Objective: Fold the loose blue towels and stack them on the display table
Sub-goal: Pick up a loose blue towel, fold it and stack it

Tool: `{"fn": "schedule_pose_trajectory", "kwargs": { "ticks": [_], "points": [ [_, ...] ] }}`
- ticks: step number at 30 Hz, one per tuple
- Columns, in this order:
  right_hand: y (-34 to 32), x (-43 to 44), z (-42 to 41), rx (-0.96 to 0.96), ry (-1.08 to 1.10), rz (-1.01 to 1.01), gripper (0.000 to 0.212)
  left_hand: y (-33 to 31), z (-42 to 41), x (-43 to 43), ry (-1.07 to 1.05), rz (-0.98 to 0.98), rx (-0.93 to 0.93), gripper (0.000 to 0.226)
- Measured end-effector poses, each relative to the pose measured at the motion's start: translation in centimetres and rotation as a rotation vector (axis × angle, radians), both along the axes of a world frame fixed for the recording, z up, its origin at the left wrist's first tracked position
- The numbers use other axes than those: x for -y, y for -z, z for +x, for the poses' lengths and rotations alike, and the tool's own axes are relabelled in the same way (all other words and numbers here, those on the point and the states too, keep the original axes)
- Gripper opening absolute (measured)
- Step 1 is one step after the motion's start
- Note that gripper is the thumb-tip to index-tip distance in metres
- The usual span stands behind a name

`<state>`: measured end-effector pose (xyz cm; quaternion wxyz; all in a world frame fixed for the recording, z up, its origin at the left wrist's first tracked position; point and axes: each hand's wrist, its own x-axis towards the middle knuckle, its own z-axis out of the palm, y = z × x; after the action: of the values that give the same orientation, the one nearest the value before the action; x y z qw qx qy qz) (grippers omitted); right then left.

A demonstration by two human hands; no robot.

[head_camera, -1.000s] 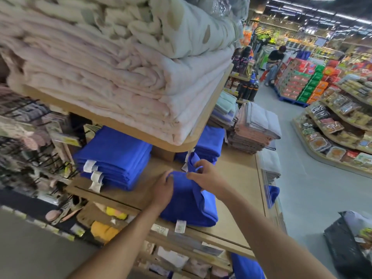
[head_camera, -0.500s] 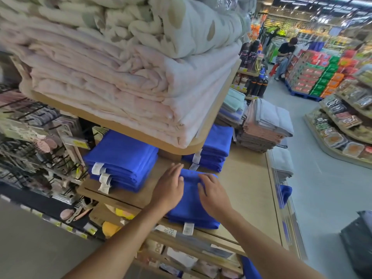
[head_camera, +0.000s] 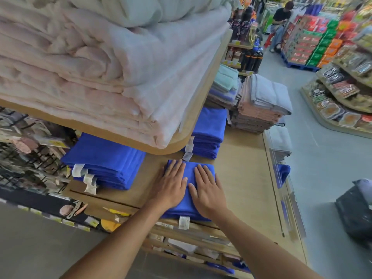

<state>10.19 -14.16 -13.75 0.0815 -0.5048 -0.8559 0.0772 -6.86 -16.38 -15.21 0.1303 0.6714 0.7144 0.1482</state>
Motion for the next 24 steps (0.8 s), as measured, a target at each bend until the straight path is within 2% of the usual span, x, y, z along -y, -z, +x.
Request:
{"fn": "schedule_pose_trajectory", "kwargs": {
  "ticks": [3,6,8,10,13,15,17,19,21,22,24],
  "points": [
    [-0.2,0.3,0.3,-0.179,0.028,0.008,0.063,0.3,-0.1,0.2,-0.001,0.041,0.009,0.063],
    [-0.9,0.6,1.2,-0.438,0.261,-0.033,0.055,0.5,-0.1,0.2,-0.009,0.070,0.049,0.069],
    [-1.4,0.6,1.7,-0.501,0.321,-0.070,0.045,0.6,-0.1,0.2,-0.018,0.089,0.086,0.071],
    [-1.7,0.4,1.9,-0.512,0.341,-0.122,0.046,0.7,-0.3,0.3,-0.023,0.099,0.128,0.074],
    [-2.9,-1.0,1.3,-0.631,0.506,-0.414,0.062,1.0,-0.5,0.3,-0.027,0.144,0.166,0.068],
    [-3.5,-2.1,1.3,-0.722,0.583,-0.616,0.049,1.0,-0.5,0.4,-0.030,0.168,0.200,0.063],
    [-4.0,-2.6,1.4,-0.827,0.527,-0.769,0.041,0.9,-0.5,0.6,-0.055,0.205,0.248,0.061],
    [-4.4,-2.1,1.3,-0.892,0.424,-0.805,0.026,0.4,-0.7,0.9,-0.114,0.259,0.328,0.064],
    [-4.6,-1.3,1.3,-0.925,0.347,-0.732,0.013,-0.5,-0.7,1.3,-0.179,0.345,0.500,0.071],
    [-4.8,-0.9,1.4,-0.944,0.323,-0.692,0.008,-1.3,-0.5,1.6,-0.234,0.372,0.654,0.074],
    [-5.8,-0.5,1.8,-0.985,0.271,-0.656,0.008,-3.5,0.1,2.0,-0.402,0.316,1.142,0.073]
  ]
}}
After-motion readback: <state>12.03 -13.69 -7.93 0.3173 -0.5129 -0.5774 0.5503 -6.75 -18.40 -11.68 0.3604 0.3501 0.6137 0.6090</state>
